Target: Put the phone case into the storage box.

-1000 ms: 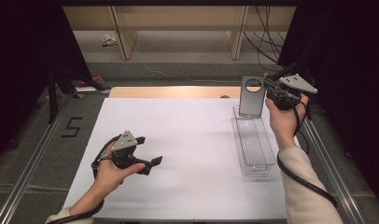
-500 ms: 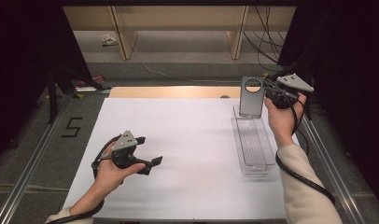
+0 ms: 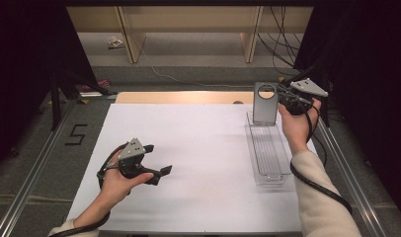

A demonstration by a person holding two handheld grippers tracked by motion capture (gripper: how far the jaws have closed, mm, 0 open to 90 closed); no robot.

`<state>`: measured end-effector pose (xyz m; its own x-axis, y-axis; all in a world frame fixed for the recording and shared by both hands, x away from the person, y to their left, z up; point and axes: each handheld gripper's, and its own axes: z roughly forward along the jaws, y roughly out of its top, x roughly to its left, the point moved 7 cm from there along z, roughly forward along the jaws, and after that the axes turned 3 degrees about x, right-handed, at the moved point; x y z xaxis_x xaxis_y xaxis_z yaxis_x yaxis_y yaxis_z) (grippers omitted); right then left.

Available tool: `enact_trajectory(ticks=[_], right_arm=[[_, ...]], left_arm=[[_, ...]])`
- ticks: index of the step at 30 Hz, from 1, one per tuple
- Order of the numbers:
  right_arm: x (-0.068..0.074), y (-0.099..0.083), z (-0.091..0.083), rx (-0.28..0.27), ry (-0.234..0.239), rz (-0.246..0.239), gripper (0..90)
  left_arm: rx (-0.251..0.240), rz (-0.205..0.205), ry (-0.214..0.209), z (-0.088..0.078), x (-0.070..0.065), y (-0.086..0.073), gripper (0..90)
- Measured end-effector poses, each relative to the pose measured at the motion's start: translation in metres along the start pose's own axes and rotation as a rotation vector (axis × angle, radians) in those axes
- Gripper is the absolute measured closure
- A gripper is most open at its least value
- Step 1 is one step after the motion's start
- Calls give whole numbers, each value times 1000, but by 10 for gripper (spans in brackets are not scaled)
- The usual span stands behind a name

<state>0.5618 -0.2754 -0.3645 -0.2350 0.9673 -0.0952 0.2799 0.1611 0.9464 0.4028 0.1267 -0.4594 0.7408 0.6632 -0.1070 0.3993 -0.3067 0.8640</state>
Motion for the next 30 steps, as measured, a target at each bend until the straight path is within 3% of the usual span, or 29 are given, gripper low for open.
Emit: enact_trajectory(ticks=[30], right_arm=[[0, -12, 22, 44, 1, 9, 852]], left_arm=[[-1, 2, -3, 0, -1, 1, 2]])
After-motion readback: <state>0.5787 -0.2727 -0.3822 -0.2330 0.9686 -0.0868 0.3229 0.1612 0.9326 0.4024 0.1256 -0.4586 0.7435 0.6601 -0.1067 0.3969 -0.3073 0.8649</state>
